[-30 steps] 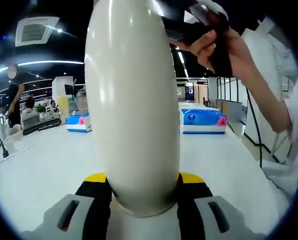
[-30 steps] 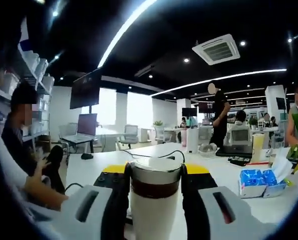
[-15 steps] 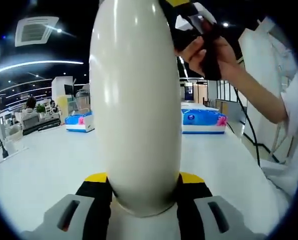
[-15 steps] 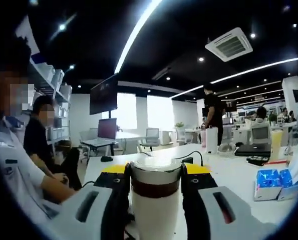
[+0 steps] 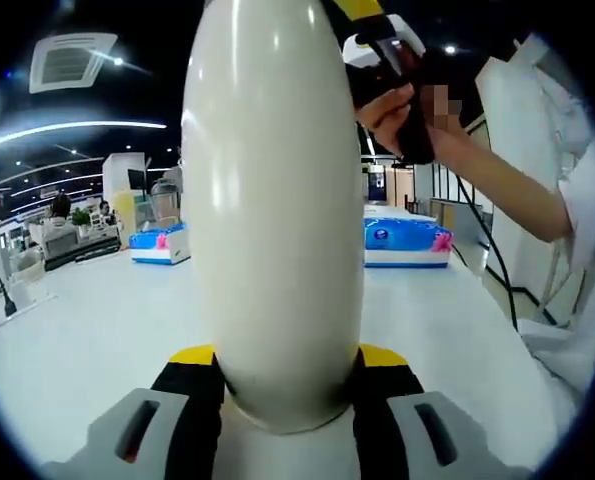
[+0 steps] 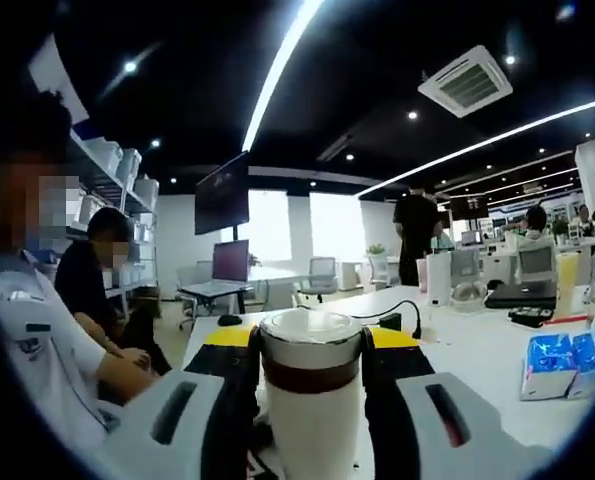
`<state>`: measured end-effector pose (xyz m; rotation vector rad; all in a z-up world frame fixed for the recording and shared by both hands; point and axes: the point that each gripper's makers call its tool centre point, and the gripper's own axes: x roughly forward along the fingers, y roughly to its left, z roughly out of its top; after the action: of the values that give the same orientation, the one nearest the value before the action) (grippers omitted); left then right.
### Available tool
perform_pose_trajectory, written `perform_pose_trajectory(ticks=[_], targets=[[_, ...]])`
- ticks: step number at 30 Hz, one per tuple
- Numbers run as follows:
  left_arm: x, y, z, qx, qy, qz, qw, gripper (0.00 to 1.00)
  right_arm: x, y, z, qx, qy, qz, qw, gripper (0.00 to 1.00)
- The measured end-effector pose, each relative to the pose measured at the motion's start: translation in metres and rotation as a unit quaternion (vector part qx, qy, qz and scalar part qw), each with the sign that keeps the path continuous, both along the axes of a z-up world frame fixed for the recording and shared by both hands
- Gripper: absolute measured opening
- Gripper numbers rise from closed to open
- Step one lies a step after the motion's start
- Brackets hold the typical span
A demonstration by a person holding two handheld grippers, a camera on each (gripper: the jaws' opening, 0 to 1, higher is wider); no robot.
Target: Grasp the water cup twist off the cup lid place the cup lid on the table
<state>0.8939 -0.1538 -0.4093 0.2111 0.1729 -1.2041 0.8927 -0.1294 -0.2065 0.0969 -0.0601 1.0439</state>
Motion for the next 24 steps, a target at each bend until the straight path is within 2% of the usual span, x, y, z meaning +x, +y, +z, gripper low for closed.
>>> perform_pose_trajectory(ticks=[2,7,9,11,16,20,21,22,23,24], targets=[[0.0,0.0,0.0,0.0,0.0,0.0,1.0,0.52,0.0,0.0,0.0,-0.001,0.004,-0.001,1.0,0.43],[-0.001,0.0,0.001,0.0,-0.004,-0.002,1.0,0.51,-0.006,0.005,-0.007,-0.012,0.042,-0.009,0.999,0.47],[0.0,-0.001,0.001,0.0,-0.004,-0.003,1.0,0.51,-0.006,0.006,-0.005,-0.023,0.032,-0.029,0.9988,0.51],[0.001,-0.001,0.001,0.0,-0.004,-0.003,1.0,0.51,-0.009,0.007,0.003,-0.034,0.003,-0.053,0.998,0.54],[0.001,-0.001,0.001,0.0,-0.004,-0.003,1.0,0.51,-0.017,0.015,0.009,-0.09,-0.015,-0.097,0.9911,0.67],[0.003,-0.001,0.001,0.0,-0.004,-0.003,1.0,0.51,-0.02,0.022,0.012,-0.101,-0.014,-0.119,0.9877,0.8],[0.003,-0.001,0.001,0.0,-0.004,-0.002,1.0,0.51,-0.02,0.022,0.012,-0.106,-0.015,-0.125,0.9863,0.81],[0.003,-0.001,0.001,0.0,-0.005,-0.002,1.0,0.51,-0.015,0.016,0.012,-0.13,-0.028,-0.162,0.9779,0.82],[0.003,-0.001,0.001,0.0,-0.005,-0.002,1.0,0.51,-0.013,0.014,0.013,-0.14,-0.039,-0.175,0.9737,0.83],[0.004,-0.001,0.001,0.0,-0.005,-0.002,1.0,0.51,-0.011,0.01,0.015,-0.157,-0.057,-0.197,0.9661,0.83]])
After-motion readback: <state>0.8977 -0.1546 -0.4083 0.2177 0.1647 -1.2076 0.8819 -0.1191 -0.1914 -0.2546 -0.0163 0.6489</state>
